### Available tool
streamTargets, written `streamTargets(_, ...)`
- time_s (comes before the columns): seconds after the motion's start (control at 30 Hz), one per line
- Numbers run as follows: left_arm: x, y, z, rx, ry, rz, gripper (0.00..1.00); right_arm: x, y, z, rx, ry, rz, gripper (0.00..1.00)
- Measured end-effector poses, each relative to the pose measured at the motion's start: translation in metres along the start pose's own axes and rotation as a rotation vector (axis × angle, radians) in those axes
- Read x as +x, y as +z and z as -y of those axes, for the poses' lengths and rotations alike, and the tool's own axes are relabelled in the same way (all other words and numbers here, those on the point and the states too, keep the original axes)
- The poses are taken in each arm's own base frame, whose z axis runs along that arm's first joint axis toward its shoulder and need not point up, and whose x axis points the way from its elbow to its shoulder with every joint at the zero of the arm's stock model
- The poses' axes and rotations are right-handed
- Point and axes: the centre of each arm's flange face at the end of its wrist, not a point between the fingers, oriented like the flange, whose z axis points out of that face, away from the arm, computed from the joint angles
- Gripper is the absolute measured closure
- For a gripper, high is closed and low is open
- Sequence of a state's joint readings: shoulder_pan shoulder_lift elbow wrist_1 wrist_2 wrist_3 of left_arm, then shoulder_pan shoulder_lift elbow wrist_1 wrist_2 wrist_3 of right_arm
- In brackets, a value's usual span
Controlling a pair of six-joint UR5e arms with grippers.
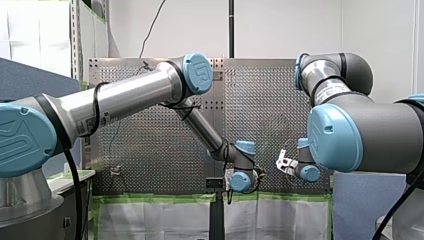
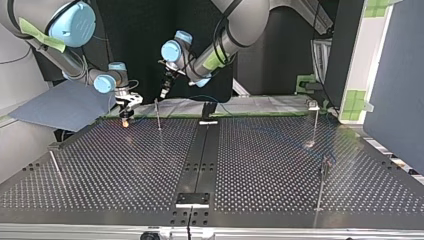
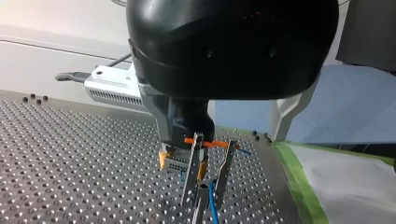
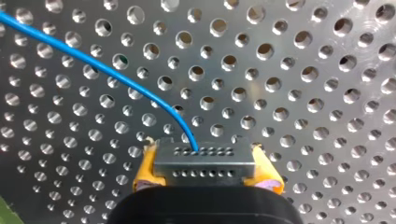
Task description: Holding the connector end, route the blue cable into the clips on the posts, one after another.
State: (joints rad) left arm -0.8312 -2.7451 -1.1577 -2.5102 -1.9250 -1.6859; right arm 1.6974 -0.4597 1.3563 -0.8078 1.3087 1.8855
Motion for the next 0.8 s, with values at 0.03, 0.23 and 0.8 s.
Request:
streamTargets(0.03,0.000,0.000,-0.001,-0.006,0.002,-0.001,0.00,0.000,0.000,0.000,0.000,0.000,0.000,1.00)
streamTargets(0.23,0.002,-0.008,0.002,-0.042,0.018,-0.022,0.00,0.000,0.000,0.000,-0.001,0.000,0.002,1.00)
streamTargets(0.8,-0.047,-0.028,-0.012,-0.105,-0.072,0.052,0.00,-0.001,-0.001,0.000,-0.002,0.001,0.004,1.00)
